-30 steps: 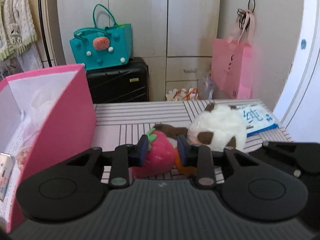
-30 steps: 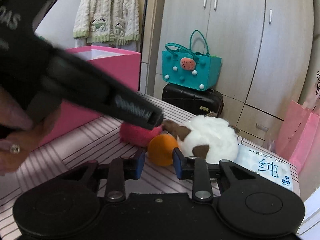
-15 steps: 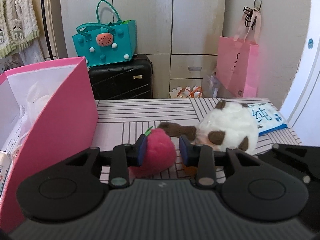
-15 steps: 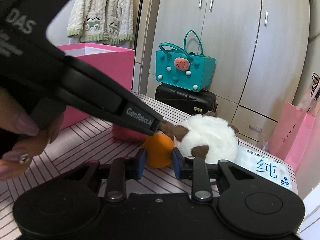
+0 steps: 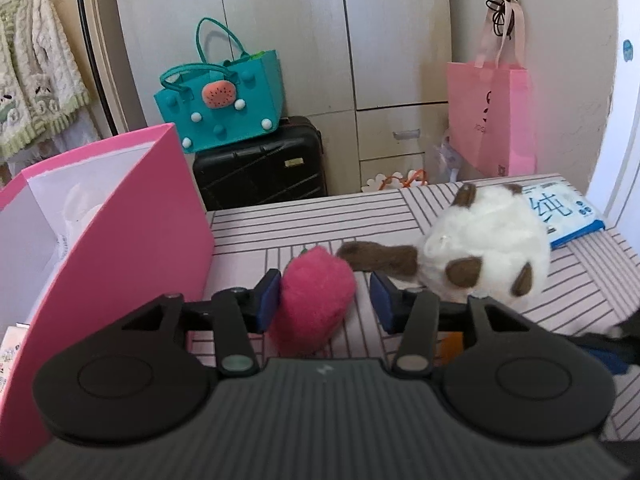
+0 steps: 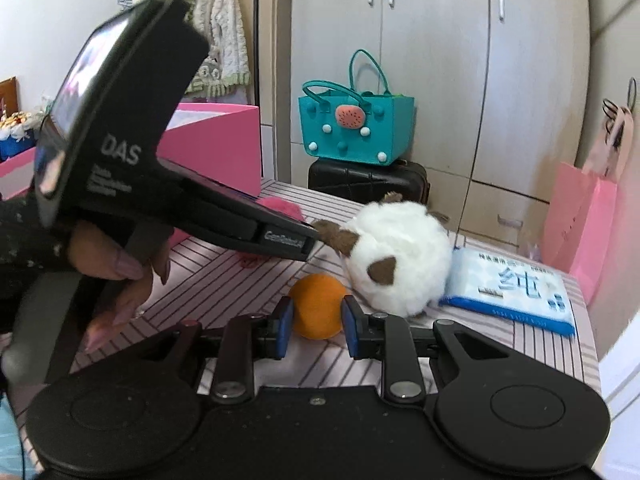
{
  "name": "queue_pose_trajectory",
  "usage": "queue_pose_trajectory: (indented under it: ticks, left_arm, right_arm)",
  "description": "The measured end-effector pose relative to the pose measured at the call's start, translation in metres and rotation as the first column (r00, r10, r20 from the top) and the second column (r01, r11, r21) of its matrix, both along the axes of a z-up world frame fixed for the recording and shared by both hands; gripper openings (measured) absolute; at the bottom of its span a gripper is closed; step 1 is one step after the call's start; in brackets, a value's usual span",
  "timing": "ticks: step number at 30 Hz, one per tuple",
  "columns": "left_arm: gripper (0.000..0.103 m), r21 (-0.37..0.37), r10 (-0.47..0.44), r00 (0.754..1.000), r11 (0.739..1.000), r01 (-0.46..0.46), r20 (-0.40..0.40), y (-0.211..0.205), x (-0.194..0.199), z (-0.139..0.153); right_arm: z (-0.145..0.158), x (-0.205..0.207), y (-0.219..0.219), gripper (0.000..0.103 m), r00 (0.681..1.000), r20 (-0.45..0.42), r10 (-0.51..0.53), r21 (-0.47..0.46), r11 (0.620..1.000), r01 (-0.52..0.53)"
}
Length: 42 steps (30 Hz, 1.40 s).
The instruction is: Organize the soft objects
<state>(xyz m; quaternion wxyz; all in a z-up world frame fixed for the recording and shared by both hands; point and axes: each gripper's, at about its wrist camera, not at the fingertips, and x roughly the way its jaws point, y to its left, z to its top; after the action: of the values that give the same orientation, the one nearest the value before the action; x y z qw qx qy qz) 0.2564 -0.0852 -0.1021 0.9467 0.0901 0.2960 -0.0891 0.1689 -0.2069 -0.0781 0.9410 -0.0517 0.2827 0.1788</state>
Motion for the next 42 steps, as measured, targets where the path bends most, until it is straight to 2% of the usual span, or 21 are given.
queue_pose_trajectory:
  ticks: [2,3,7,10,17,20,22,28,32,42]
  left_arm:
    - [0.037,0.042,0.004,1.000,0.999,-0.005,0.019,-0.001,0.000,-0.003]
    - [0.036,0.055,0.000,1.000,0.998,-0.001,0.025,-0.001,-0.001,-0.005]
    - [0.029,0.035,-0.028,0.999,0.999,0.026,0.046,0.001,-0.007,-0.004]
    - [0.029,-0.025,-0.060,0.997,0.998,0.061,0.056,0.007,-0.011,-0.001]
    - [0.030,-0.083,-0.085,0.996,0.993,0.085,0.000,0.014,-0.015,0.000]
    - [0.031,-0.074,-0.082,0.997,0.994,0.081,0.001,0.012,-0.015,-0.002]
    - [0.032,-0.078,-0.073,0.997,0.994,0.072,-0.007,0.013,-0.014,-0.004]
    - [0.032,-0.080,-0.026,0.998,0.997,0.022,-0.055,0.018,-0.004,-0.016]
    - [0.027,-0.125,-0.051,0.998,0.991,0.046,-0.043,0.023,-0.010,-0.019]
    - [0.027,-0.193,-0.090,0.996,0.978,0.083,-0.028,0.029,-0.044,-0.011]
  right_arm:
    - [-0.001,-0.001,-0.004,0.030,1.000,-0.020,-0.017,0.018,1.000,0.017]
    - [-0.002,-0.002,-0.007,0.030,0.999,-0.029,-0.022,0.033,0.999,0.023]
    - [-0.006,-0.002,-0.014,0.030,0.998,-0.054,-0.027,0.070,0.997,0.031]
    - [-0.007,0.000,-0.016,0.031,0.998,-0.066,-0.024,0.091,0.995,0.030]
    - [-0.007,0.005,-0.017,0.034,0.997,-0.072,-0.030,0.117,0.992,0.039]
    - [-0.008,0.009,-0.017,0.043,0.995,-0.092,-0.028,0.134,0.990,0.041]
    - [-0.011,0.012,-0.015,0.046,0.995,-0.098,-0.024,0.145,0.989,0.038]
    - [-0.015,0.018,-0.009,0.043,0.997,-0.080,-0.014,0.176,0.984,0.028]
    - [-0.015,0.012,-0.008,0.041,0.997,-0.073,-0.030,0.177,0.983,0.043]
    - [-0.008,-0.023,-0.026,0.040,0.988,-0.096,-0.118,0.240,0.961,0.138]
